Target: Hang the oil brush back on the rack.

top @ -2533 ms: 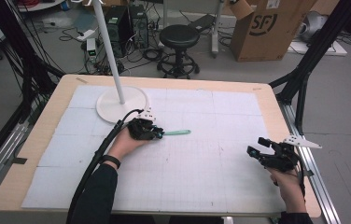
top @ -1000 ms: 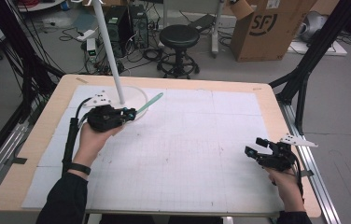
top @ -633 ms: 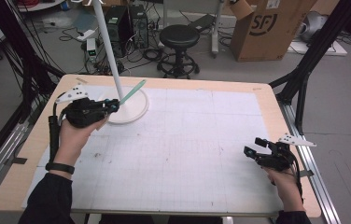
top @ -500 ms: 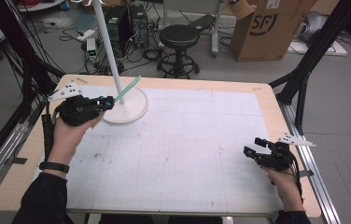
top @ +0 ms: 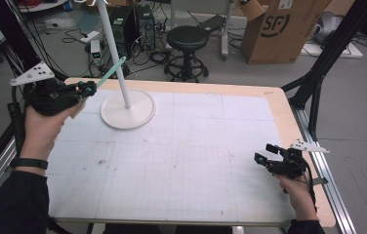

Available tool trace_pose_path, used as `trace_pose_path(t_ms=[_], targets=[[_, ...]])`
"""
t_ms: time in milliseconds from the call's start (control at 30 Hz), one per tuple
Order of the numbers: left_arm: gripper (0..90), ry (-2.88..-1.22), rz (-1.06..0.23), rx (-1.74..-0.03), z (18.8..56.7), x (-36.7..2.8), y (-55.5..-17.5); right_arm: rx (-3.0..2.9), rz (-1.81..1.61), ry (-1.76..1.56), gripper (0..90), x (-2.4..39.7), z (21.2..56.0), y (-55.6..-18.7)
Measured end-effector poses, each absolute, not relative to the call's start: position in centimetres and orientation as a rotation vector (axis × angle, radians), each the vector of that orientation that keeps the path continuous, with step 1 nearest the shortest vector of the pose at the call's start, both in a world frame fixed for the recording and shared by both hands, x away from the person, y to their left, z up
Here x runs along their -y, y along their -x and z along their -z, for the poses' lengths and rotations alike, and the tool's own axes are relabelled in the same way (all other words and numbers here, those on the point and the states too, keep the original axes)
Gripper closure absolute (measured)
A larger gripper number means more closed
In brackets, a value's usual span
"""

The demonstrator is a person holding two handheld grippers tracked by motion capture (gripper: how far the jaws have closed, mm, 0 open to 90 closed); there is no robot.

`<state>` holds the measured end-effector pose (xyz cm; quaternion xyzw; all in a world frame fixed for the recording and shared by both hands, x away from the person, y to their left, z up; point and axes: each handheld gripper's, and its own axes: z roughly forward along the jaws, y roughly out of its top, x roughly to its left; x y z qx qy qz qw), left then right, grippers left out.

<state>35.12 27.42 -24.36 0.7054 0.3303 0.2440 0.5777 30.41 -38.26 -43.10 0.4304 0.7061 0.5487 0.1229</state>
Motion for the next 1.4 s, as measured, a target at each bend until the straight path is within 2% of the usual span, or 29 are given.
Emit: trace_pose_path(t_ms=[667, 1400], targets=[[82.3, -1.604, -0.688, -0.787, 17.0, -28.9, -34.5, -2.065, -1.604, -1.263, 17.3, 38.3, 43.1, -30.4], [82.2, -1.614, -0.766, -0.831, 14.3, -29.8, -34.9, -2.068, -1.610, -1.264, 17.3, 38.3, 43.1, -30.4]])
